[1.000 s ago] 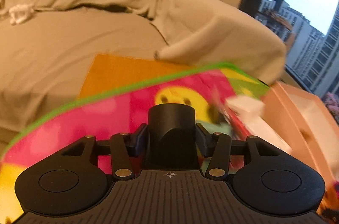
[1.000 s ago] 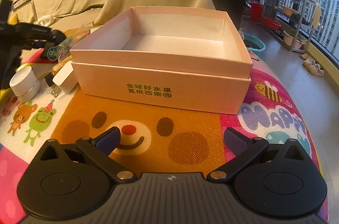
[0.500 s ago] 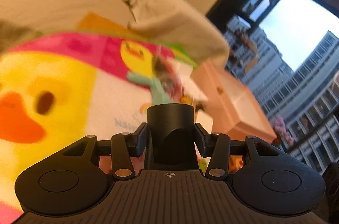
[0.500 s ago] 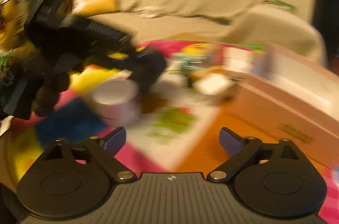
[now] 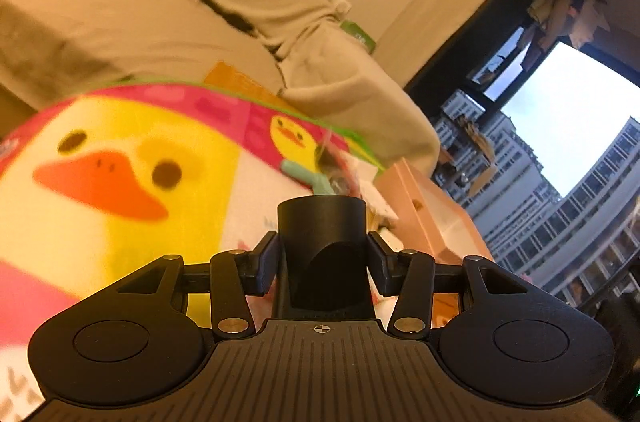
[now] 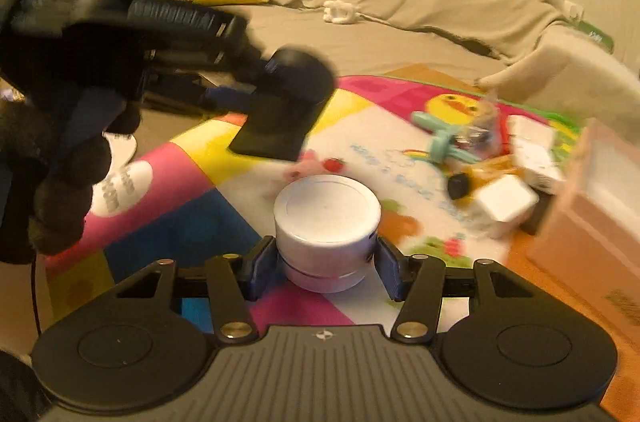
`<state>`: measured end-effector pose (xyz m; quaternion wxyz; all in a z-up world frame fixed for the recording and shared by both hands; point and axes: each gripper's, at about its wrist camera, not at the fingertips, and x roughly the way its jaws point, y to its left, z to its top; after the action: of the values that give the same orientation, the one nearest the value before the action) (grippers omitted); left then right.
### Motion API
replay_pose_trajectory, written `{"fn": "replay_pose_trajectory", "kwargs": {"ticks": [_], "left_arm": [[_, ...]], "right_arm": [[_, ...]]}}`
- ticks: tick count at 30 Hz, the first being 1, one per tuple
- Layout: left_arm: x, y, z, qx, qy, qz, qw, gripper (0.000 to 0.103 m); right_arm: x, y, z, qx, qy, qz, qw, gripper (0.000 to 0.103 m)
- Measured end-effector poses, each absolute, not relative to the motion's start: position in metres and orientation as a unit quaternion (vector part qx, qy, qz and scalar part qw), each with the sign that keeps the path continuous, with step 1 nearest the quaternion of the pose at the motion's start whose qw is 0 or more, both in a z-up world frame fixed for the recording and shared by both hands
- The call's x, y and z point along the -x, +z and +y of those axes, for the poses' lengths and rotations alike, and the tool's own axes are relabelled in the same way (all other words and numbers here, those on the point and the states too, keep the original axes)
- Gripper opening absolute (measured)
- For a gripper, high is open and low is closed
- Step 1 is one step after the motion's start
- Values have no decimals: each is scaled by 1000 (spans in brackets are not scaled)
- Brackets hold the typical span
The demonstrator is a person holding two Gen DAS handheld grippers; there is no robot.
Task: Organize rigid objects
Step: 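Close the right tool around the white round jar, then lift the white jar with the right tool while the left tool grasps the black cone stand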
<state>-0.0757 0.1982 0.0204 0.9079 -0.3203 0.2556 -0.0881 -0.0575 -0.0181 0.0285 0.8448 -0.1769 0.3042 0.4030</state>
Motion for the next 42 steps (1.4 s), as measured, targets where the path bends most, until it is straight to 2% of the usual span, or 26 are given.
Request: {"fn": "replay_pose_trajectory", "kwargs": {"ticks": [8, 14, 16, 19, 23, 25, 30, 32, 33, 36, 39, 41, 42], "left_arm": [[73, 13, 163, 300, -161, 278, 898, 51], [76, 12, 150, 294, -171, 288, 895, 51], [78, 12, 150, 294, -168, 292, 895, 51], [74, 9, 151, 296, -161, 300, 892, 51], [70, 4, 146, 299, -161, 311, 888, 51], [69, 2, 142, 298, -165, 316, 885, 51], [66, -3, 134, 296, -173, 326, 881, 51], [65, -5, 133, 297, -174, 330, 879, 51], [65, -6, 133, 299, -174, 331, 878, 51], [64, -10, 133, 303, -174, 334, 875, 51], [65, -11, 133, 305, -173, 335, 875, 51], [66, -12, 134, 306, -172, 336, 874, 51], [66, -12, 135, 308, -171, 336, 874, 51]], "right_arm": [[60, 62, -78, 257, 308, 318, 859, 54], [52, 42, -99, 218, 282, 340, 870, 54], [53, 32, -105, 204, 269, 336, 879, 60], [54, 18, -119, 161, 263, 342, 888, 63], [56, 14, -131, 123, 265, 340, 894, 64], [56, 17, -132, 118, 277, 344, 889, 52], [55, 38, -133, 119, 268, 325, 899, 52], [56, 52, -134, 122, 267, 310, 904, 46], [57, 57, -134, 127, 266, 304, 906, 34], [57, 63, -128, 151, 267, 294, 905, 33], [57, 57, -123, 164, 262, 292, 905, 41], [55, 51, -122, 163, 259, 299, 904, 52], [55, 49, -122, 157, 257, 305, 904, 62]]}}
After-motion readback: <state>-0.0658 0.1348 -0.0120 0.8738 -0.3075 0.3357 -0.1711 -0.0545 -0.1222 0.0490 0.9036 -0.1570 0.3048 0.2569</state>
